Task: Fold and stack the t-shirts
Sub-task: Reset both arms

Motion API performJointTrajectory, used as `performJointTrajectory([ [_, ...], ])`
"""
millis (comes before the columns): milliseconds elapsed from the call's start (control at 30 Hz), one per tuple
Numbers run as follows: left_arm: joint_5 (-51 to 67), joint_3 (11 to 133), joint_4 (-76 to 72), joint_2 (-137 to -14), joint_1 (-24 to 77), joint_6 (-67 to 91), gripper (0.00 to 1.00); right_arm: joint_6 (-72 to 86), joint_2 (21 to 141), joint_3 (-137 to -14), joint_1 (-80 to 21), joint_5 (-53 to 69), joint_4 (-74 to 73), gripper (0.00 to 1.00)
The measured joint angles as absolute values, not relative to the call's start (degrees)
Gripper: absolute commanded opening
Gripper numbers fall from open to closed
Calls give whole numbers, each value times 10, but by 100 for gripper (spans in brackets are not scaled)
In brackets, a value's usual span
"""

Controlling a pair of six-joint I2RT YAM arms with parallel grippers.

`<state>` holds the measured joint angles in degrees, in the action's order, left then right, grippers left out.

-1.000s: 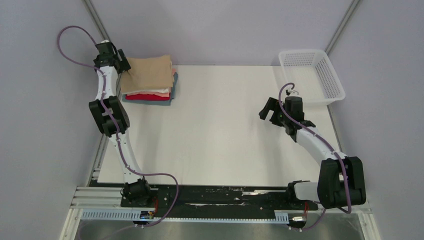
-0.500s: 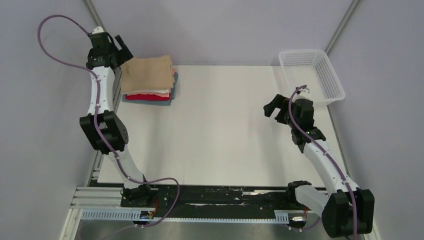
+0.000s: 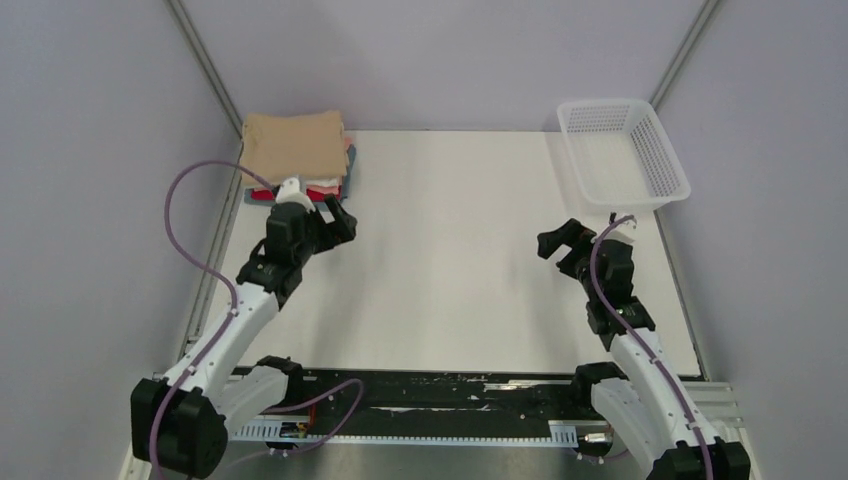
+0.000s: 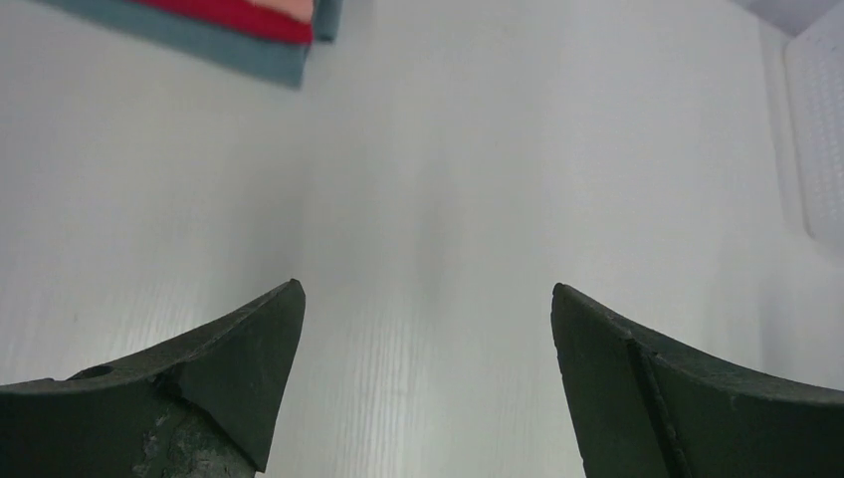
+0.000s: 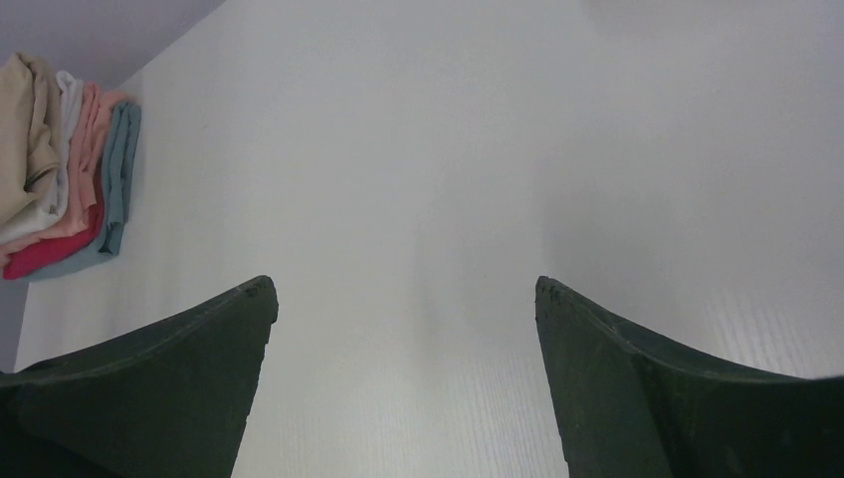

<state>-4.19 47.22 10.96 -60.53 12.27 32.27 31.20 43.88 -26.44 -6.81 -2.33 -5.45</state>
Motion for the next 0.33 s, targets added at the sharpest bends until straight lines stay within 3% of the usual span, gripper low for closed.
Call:
performJointTrajectory([
  [133,-62,329,92,-518,161,351,100,334,405,-226,-68,-30,-48,100],
  [333,-112,274,77,-475,164,366,100,343,350,-193,-68,-36,-41,100],
])
